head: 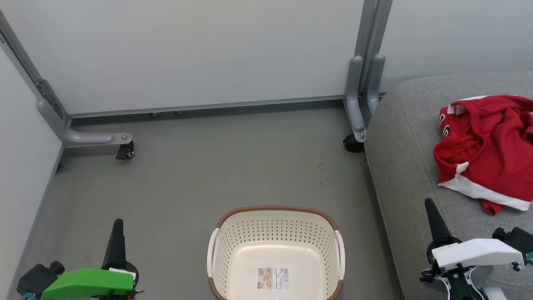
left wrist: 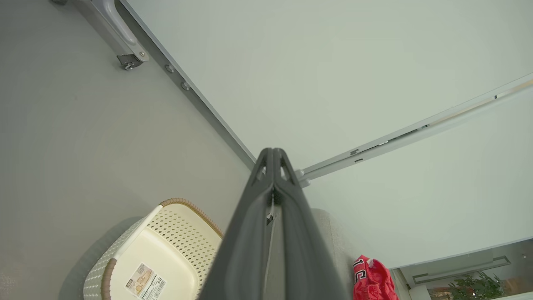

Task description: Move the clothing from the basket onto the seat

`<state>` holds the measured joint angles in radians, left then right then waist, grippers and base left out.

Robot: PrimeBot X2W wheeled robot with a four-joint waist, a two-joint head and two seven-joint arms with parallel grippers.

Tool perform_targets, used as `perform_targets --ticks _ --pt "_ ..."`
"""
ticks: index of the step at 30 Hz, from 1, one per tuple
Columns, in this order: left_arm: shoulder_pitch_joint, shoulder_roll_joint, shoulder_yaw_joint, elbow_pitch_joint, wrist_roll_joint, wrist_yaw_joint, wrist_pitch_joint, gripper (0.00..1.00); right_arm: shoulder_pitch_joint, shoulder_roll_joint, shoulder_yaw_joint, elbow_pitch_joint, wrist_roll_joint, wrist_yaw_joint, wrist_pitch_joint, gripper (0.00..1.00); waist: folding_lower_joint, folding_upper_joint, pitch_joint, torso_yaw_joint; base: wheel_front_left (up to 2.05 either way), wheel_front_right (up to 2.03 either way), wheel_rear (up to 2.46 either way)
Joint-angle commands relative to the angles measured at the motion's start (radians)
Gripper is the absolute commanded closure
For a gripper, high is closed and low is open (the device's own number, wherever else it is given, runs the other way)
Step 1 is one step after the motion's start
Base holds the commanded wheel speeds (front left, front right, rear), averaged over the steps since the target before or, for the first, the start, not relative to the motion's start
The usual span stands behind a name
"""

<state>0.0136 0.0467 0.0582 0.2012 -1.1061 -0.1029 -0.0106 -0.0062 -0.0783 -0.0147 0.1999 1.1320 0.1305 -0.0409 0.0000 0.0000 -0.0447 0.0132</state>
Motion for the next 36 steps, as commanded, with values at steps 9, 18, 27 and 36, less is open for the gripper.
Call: perform_targets --ticks 9,18,27,36 --pt "-0.047 0.005 0.014 0.005 -0.108 -0.010 0.026 1.00 -0.038 -0.003 -0.017 0.005 0.108 0.001 0.028 1.00 0.0000 0.0000 0.007 -0.002 0.00 0.00 0.00" --pt "-0.065 0.005 0.024 0.013 -0.194 -0.014 0.047 1.00 -0.053 -0.001 -0.028 0.013 0.193 0.001 0.051 1.00 0.0000 0.0000 0.015 -0.004 0.00 0.00 0.00" --pt "-0.083 0.005 0.032 0.020 -0.271 -0.019 0.068 1.00 -0.068 0.002 -0.039 0.021 0.271 0.001 0.073 1.00 0.0000 0.0000 0.022 -0.006 0.00 0.00 0.00" --pt "-0.099 0.006 0.041 0.028 -0.343 -0.022 0.086 1.00 -0.080 0.004 -0.051 0.028 0.342 0.000 0.092 1.00 0.0000 0.0000 0.029 -0.008 0.00 0.00 0.00"
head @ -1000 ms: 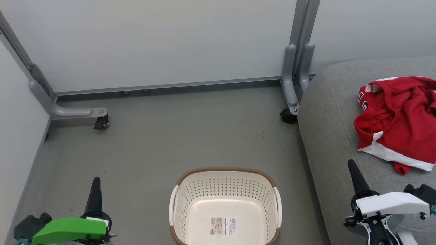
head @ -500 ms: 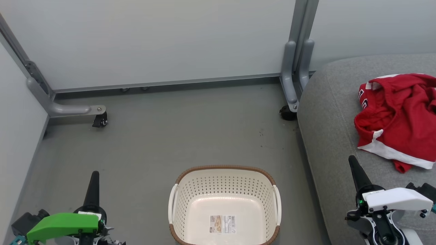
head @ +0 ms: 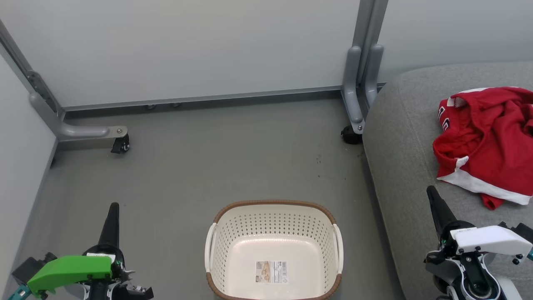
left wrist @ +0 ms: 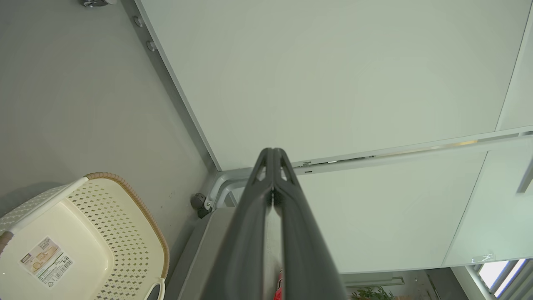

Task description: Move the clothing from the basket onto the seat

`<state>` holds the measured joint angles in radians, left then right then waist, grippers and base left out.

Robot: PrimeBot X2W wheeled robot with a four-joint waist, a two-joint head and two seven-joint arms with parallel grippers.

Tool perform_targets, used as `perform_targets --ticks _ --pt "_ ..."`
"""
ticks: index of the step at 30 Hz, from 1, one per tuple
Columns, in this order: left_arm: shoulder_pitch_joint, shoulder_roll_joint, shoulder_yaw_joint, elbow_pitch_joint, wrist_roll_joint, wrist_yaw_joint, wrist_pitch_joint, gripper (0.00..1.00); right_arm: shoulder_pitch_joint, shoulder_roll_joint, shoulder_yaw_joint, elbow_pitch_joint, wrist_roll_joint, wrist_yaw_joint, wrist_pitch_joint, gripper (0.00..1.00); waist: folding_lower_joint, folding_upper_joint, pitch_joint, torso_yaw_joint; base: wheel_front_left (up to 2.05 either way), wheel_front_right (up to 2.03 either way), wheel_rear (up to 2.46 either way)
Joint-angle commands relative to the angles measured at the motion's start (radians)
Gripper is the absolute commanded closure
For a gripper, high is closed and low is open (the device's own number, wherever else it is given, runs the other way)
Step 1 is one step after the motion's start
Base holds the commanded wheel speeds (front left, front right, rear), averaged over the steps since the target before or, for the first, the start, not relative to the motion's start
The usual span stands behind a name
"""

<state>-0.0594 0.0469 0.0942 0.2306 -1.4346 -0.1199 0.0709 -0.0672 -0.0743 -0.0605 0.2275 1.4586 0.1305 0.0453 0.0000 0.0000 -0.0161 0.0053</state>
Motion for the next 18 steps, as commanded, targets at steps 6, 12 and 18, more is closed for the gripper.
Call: perform_targets --ticks 6,12,18 --pt "-0.034 0.005 0.011 0.004 -0.060 -0.007 0.016 1.00 -0.026 0.002 -0.011 0.005 0.060 0.000 0.019 1.00 0.0000 0.0000 0.005 -0.001 0.00 0.00 0.00" --pt "-0.044 0.006 0.016 0.009 -0.105 -0.010 0.027 1.00 -0.032 0.003 -0.018 0.010 0.103 0.000 0.030 1.00 0.0000 0.0000 0.010 -0.003 0.00 0.00 0.00" --pt "-0.051 0.006 0.020 0.014 -0.146 -0.013 0.038 1.00 -0.042 0.005 -0.025 0.014 0.144 0.000 0.041 1.00 0.0000 0.0000 0.015 -0.004 0.00 0.00 0.00"
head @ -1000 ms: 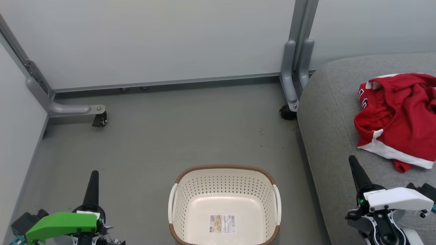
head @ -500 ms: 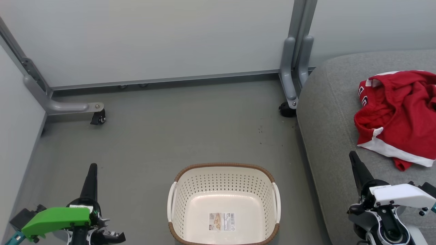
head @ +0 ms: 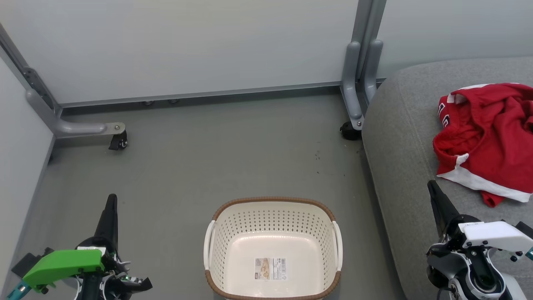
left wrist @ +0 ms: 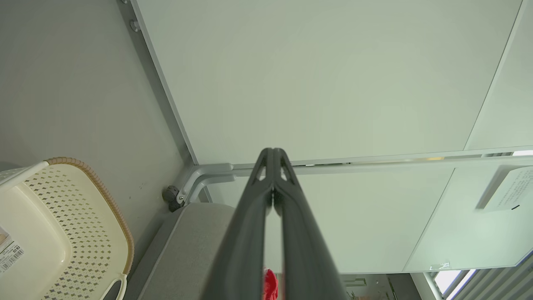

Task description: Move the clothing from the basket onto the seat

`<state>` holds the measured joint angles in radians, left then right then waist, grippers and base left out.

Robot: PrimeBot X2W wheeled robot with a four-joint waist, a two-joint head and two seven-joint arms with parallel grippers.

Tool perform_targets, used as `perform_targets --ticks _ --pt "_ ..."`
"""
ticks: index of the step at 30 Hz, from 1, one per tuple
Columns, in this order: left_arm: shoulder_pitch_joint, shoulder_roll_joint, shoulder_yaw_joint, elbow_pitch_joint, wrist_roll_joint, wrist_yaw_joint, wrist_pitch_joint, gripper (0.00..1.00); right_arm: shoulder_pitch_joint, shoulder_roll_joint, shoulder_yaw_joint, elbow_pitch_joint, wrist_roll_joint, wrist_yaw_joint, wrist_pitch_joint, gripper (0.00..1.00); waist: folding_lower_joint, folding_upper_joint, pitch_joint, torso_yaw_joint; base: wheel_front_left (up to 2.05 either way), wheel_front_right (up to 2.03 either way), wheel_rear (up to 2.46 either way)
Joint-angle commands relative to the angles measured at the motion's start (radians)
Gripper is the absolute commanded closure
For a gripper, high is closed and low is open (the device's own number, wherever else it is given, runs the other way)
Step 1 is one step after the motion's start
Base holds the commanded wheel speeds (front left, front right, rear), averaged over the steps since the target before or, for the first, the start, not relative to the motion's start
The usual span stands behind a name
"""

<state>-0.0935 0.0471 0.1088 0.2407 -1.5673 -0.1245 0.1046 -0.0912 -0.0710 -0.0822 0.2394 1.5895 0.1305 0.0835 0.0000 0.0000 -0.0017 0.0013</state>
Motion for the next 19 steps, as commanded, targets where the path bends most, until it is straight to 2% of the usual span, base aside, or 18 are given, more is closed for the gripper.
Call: perform_targets --ticks 1,19 --pt "-0.019 0.006 0.006 0.004 -0.021 -0.009 0.007 1.00 -0.018 0.002 -0.004 0.003 0.021 0.000 0.006 1.00 0.0000 0.0000 0.001 0.000 0.00 0.00 0.00" --pt "-0.022 0.006 0.008 0.006 -0.046 -0.009 0.014 1.00 -0.019 0.007 -0.013 0.006 0.041 0.000 0.017 1.00 0.0000 0.0000 0.005 -0.001 0.00 0.00 0.00"
